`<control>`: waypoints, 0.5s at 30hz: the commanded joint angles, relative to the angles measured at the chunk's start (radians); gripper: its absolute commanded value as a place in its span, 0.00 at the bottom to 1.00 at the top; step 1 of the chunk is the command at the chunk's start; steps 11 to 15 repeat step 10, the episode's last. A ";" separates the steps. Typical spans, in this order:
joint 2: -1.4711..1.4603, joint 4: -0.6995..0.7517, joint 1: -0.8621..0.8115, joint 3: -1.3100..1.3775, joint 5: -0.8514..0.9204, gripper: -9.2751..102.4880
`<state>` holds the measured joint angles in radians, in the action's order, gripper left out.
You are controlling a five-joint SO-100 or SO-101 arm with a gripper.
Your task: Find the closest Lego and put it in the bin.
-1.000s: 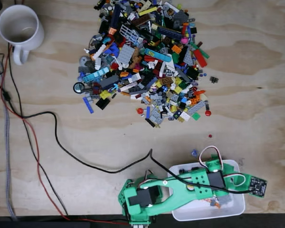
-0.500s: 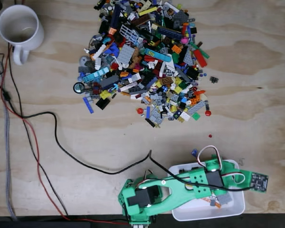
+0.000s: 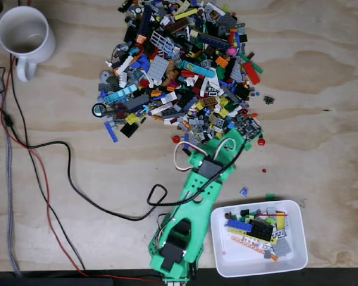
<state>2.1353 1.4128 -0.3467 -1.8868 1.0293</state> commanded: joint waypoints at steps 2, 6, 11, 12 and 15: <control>0.077 -0.017 0.173 0.002 -0.046 0.21; 0.063 -0.026 0.230 -0.005 -0.055 0.21; 0.031 -0.051 0.236 -0.011 -0.054 0.21; 0.031 -0.051 0.236 -0.011 -0.054 0.21; 0.031 -0.051 0.236 -0.011 -0.054 0.21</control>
